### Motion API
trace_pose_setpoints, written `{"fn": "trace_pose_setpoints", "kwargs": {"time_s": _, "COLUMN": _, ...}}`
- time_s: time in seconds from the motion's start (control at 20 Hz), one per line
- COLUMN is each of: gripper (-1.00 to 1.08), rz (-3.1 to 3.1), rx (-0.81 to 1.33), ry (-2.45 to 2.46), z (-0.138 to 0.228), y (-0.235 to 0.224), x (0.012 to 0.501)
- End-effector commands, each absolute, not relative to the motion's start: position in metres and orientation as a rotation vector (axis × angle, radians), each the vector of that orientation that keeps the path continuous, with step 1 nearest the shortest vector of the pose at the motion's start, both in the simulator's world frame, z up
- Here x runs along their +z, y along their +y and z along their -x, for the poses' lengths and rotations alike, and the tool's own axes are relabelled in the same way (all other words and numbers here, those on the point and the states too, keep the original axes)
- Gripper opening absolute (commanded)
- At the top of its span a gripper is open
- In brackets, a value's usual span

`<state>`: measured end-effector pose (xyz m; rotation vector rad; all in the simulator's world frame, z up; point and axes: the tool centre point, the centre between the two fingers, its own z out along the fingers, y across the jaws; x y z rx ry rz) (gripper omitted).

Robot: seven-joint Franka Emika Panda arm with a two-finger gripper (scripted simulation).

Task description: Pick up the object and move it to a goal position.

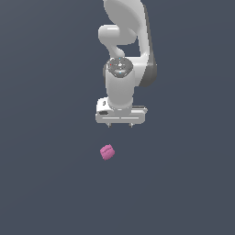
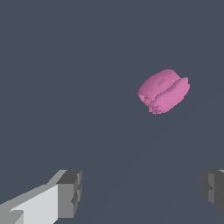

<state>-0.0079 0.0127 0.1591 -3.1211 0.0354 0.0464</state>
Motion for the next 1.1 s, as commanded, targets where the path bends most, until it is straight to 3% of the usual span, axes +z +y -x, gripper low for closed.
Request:
{"fn": "trace_pose_setpoints", "kwargs": {"time_s": 0.0, "gripper": 1.0, "rz": 3.121, "rx": 0.046, "ry": 0.035, "z": 0.008, "y": 0.013, "x": 0.159}}
{"fn": "trace_pose_setpoints", "kwargs": {"time_s": 1.05, "gripper": 1.0, "rz": 3.135, "rx": -0.002, "ry": -0.156, "z": -0.009, "y": 0.019, "x": 0.17}}
